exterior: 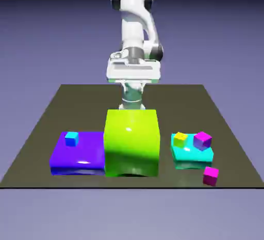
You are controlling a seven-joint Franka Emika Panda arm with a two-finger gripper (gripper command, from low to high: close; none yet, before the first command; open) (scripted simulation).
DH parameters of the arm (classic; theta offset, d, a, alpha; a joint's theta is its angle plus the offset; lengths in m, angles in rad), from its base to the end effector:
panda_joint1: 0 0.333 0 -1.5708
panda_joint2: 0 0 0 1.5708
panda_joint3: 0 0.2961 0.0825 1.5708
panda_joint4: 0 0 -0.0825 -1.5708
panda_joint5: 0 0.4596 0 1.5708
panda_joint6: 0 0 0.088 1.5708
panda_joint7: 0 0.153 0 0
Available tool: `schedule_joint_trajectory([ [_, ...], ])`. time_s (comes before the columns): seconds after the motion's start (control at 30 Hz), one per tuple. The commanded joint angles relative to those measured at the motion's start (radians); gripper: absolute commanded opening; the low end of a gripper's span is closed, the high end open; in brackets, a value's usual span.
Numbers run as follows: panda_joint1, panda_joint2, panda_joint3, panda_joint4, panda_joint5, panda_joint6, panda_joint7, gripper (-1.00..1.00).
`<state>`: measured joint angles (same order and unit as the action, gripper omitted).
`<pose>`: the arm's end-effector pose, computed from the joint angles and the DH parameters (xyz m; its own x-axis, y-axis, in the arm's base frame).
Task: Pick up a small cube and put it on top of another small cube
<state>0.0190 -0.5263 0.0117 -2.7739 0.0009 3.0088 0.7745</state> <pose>0.5016 0.0147 0.3569 0.5372 -0.6817 0.4966 -0.4857 -0.7314 -0.4787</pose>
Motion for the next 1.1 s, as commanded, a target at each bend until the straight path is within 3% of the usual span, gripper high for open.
schedule_joint_trajectory([
  [0.0,0.006,0.036,0.010,0.030,0.001,-0.023,0.028,0.00],
  [1.07,0.186,1.166,0.311,0.962,0.024,-0.752,0.893,0.00],
])
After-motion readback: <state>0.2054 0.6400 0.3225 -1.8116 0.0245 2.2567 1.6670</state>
